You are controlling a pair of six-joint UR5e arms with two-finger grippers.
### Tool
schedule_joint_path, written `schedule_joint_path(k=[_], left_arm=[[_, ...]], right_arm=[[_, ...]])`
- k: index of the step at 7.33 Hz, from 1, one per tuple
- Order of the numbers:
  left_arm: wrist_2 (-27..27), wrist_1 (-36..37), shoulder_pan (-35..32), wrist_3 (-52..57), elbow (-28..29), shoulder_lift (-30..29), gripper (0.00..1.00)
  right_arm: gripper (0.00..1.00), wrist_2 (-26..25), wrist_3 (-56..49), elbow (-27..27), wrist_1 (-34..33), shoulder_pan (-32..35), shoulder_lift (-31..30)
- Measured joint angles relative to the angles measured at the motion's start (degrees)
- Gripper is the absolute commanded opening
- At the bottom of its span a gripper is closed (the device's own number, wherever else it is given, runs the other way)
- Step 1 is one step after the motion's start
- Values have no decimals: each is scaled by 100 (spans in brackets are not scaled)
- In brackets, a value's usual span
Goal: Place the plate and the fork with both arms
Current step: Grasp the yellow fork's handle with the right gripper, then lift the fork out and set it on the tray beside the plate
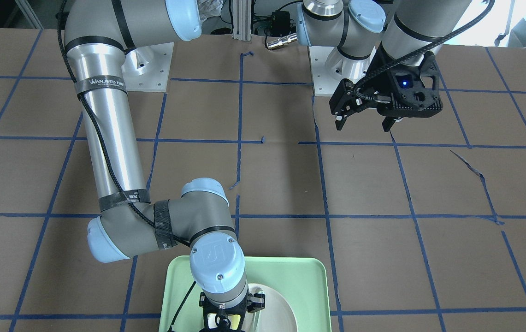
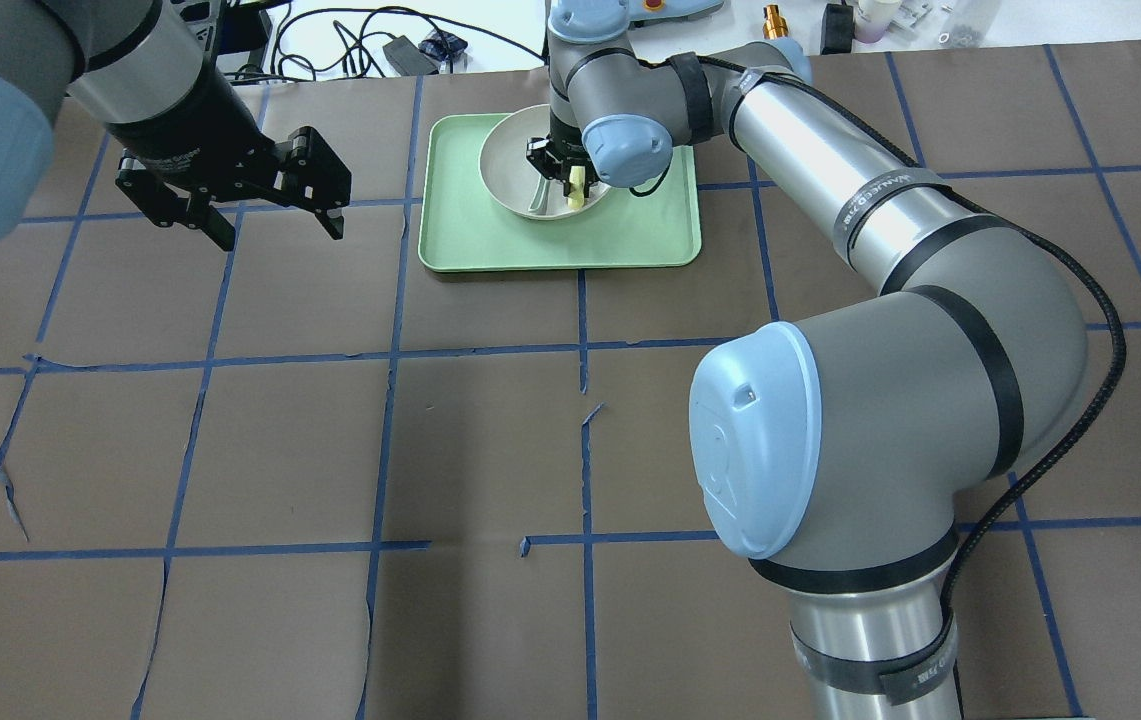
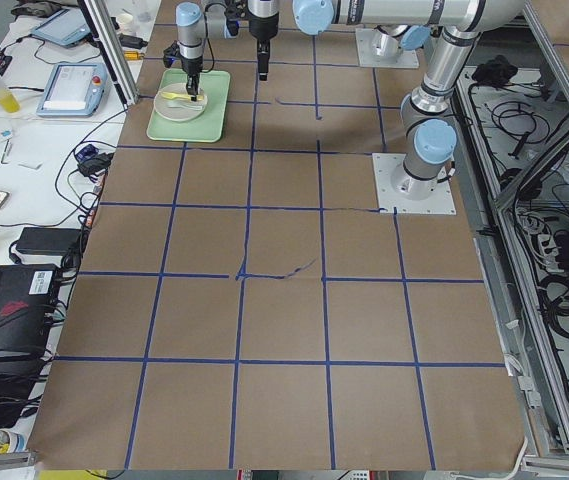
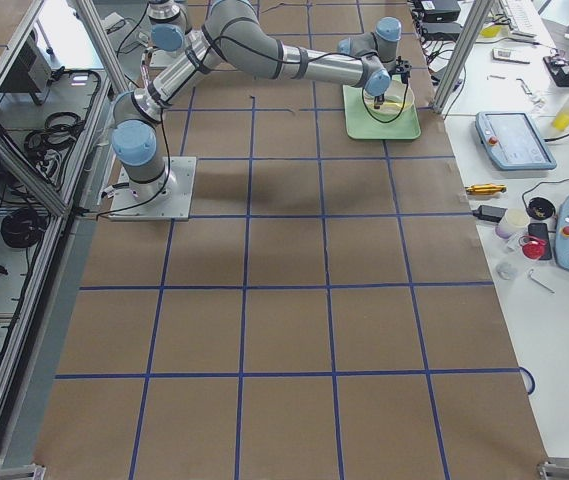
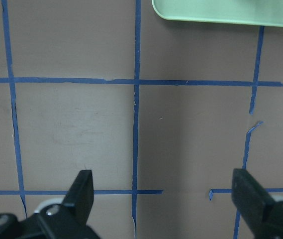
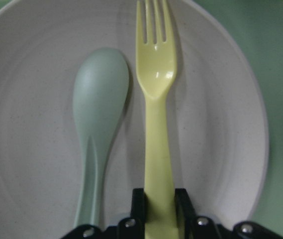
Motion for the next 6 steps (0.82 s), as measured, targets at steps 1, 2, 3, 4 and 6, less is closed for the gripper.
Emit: schedule_joint_path(k=[1,2,3,4,6], left_arm=[[0,0,0,0,0,0,100],[0,0,0,0,-2,0,100],[0,0,0,0,-6,0,100],[-2,0,0,-2,-10,0,100],[-6,0,0,-6,-16,-11,100]], right_arm=[[14,-19,-102,18,17,-2,-108],[14,-58,-313,85,45,-21,-260],[14,-85,-588,218,63,-87,-403],[14,-97,-914,399,71,-224,-507],[14,-88,-1372,761,56,-538,-600]])
